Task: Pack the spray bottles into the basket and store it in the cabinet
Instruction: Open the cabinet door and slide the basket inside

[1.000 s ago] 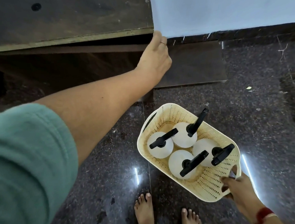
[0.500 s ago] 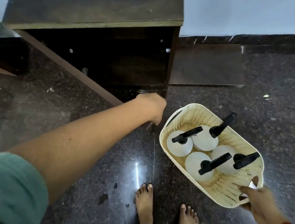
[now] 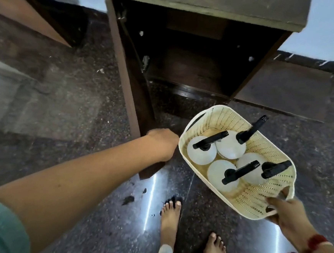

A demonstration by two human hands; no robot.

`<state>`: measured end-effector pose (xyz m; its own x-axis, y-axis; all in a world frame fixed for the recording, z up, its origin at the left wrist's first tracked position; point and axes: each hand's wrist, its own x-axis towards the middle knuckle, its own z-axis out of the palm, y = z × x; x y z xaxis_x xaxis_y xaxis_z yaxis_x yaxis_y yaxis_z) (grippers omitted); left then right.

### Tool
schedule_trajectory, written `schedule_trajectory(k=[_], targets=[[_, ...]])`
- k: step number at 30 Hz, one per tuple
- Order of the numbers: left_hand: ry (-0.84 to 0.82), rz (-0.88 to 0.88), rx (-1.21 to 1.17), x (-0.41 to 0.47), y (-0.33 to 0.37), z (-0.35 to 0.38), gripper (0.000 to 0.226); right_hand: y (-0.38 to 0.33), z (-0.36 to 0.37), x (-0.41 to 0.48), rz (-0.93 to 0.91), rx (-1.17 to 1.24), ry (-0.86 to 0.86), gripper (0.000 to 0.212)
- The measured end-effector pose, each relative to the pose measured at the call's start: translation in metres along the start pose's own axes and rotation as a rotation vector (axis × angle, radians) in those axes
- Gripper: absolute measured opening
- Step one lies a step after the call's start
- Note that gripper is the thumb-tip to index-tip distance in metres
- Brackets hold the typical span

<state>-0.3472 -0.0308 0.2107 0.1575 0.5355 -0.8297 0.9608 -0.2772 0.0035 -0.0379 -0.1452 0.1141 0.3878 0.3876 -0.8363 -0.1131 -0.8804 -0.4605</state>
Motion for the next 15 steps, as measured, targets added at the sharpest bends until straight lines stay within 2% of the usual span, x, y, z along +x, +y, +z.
schedule_trajectory(k=[4,9,15], targets=[[0.083,-0.077,-0.069,-0.008,-0.045,0.017,0.028,-0.009,0.040,0.000,-0.025,-0.017,-0.064,0.040],[0.127,-0.181,-0.206,-0.010,-0.090,0.022,0.031,-0.031,0.094,-0.002,-0.004,-0.034,-0.050,0.034],[0.073,-0.232,-0.189,-0.012,-0.140,0.034,0.026,-0.059,0.136,0.000,-0.020,-0.074,-0.057,0.032]])
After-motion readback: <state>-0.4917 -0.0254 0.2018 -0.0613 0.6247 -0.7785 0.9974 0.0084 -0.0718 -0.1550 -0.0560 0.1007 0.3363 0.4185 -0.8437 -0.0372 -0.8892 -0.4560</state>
